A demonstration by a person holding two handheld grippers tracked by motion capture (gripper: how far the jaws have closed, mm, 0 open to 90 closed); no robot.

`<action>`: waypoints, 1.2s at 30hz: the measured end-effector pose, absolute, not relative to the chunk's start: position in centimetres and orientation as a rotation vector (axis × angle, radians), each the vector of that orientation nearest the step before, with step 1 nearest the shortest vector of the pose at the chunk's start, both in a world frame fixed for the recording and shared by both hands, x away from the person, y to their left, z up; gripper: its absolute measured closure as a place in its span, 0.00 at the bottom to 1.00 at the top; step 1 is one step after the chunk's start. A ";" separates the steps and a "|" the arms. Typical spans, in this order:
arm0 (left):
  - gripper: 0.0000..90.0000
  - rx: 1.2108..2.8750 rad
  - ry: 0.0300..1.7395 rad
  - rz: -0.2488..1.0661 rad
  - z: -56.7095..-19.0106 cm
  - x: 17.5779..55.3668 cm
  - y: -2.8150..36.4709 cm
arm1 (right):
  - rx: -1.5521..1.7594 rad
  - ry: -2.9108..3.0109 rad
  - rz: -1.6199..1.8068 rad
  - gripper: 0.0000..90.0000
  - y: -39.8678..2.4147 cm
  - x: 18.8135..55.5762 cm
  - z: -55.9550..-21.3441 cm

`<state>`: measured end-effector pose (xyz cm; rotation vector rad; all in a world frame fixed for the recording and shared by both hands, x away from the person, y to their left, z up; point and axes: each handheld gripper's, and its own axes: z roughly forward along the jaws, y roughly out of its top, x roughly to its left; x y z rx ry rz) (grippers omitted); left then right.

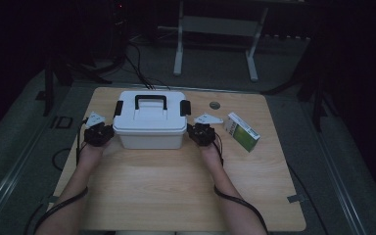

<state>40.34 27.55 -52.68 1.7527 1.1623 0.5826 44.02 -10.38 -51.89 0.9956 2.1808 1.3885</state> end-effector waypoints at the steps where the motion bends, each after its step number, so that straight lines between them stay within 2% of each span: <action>1: 0.99 1.757 1.160 0.586 -52.7 40.3 27.5 | 0.989 2.184 1.383 1.00 -10.4 44.0 -51.8; 36: 1.00 1.800 1.084 0.494 -52.5 36.8 25.1 | 0.967 2.212 1.393 1.00 -14.1 39.7 -51.7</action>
